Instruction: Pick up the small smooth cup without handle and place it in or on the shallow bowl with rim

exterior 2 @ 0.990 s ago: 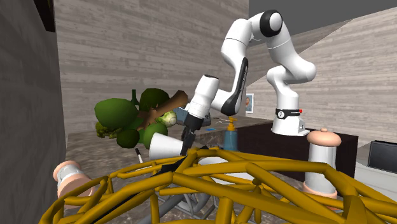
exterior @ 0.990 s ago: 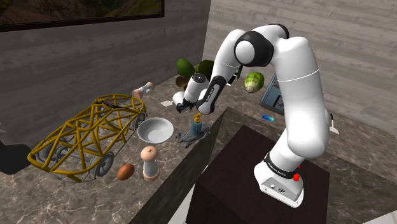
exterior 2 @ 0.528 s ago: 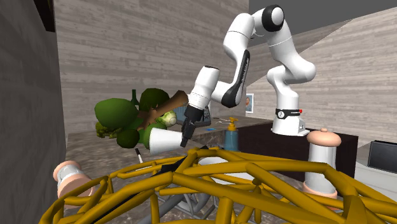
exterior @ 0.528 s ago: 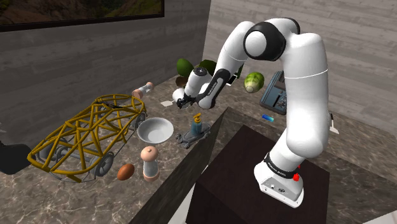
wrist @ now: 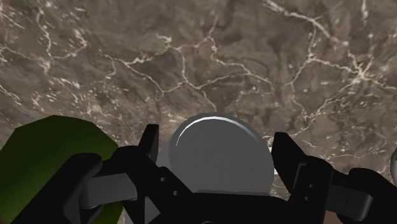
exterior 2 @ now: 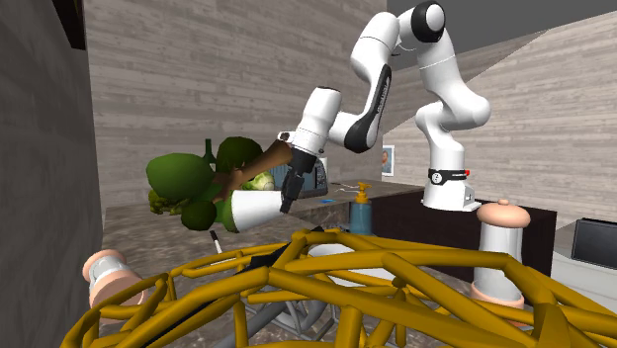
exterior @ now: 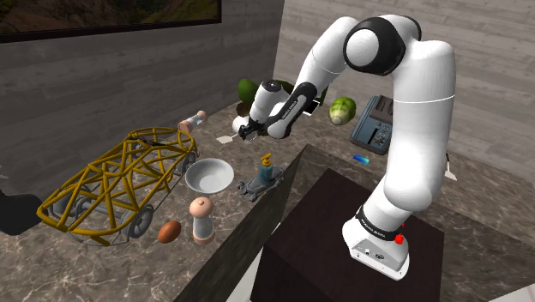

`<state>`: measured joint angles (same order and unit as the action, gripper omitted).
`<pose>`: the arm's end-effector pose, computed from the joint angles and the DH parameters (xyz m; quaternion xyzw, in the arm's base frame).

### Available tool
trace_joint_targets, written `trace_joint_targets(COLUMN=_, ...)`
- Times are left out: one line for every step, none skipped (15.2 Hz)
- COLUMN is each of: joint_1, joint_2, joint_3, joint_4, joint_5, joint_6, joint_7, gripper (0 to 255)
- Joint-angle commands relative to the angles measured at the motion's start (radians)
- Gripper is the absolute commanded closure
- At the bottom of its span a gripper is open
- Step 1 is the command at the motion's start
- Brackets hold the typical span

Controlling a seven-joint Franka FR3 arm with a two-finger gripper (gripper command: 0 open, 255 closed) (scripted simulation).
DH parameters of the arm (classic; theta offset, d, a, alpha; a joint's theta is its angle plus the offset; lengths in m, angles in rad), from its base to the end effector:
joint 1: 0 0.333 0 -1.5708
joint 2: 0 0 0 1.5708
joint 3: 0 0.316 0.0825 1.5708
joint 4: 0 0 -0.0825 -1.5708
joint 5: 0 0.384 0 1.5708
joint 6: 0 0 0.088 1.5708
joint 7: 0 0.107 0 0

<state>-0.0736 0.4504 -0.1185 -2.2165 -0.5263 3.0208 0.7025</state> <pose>0.5680 -0.0723 0.2031 0.9651 -0.1764 0.1853 0.0551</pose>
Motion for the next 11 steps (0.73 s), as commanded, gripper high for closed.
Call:
trace_joint_targets(joint_1=-0.014, joint_2=-0.028, joint_3=0.019, joint_4=-0.005, joint_5=0.012, joint_6=-0.024, joint_7=-0.016, gripper=255)
trace_joint_targets(joint_1=-0.021, joint_2=-0.041, joint_3=0.027, joint_4=-0.007, joint_5=0.018, joint_6=-0.034, joint_7=-0.024, gripper=255)
trace_joint_targets(joint_1=-0.027, joint_2=-0.054, joint_3=0.035, joint_4=-0.010, joint_5=0.024, joint_6=-0.045, joint_7=-0.032, gripper=255)
trace_joint_targets(joint_1=-0.034, joint_2=-0.066, joint_3=0.044, joint_4=-0.012, joint_5=0.031, joint_6=-0.056, joint_7=-0.040, gripper=255)
trace_joint_targets(joint_1=-0.040, joint_2=-0.079, joint_3=0.052, joint_4=-0.014, joint_5=0.039, joint_6=-0.067, joint_7=-0.049, gripper=255)
trace_joint_targets(joint_1=-0.046, joint_2=-0.091, joint_3=0.059, joint_4=-0.016, joint_5=0.046, joint_6=-0.077, joint_7=-0.057, gripper=255)
trace_joint_targets(joint_1=-0.052, joint_2=-0.103, joint_3=0.067, joint_4=-0.018, joint_5=0.054, joint_6=-0.088, joint_7=-0.066, gripper=255)
trace_joint_targets(joint_1=-0.055, joint_2=-0.111, joint_3=0.071, joint_4=-0.019, joint_5=0.059, joint_6=-0.095, joint_7=-0.071, gripper=255)
trace_joint_targets(joint_1=-0.022, joint_2=-0.119, joint_3=0.057, joint_4=-0.033, joint_5=0.039, joint_6=-0.094, joint_7=-0.032, gripper=255)
trace_joint_targets(joint_1=0.012, joint_2=-0.127, joint_3=0.044, joint_4=-0.045, joint_5=0.020, joint_6=-0.094, joint_7=0.008, gripper=255)
trace_joint_targets(joint_1=0.045, joint_2=-0.135, joint_3=0.031, joint_4=-0.057, joint_5=0.000, joint_6=-0.095, joint_7=0.048, gripper=255)
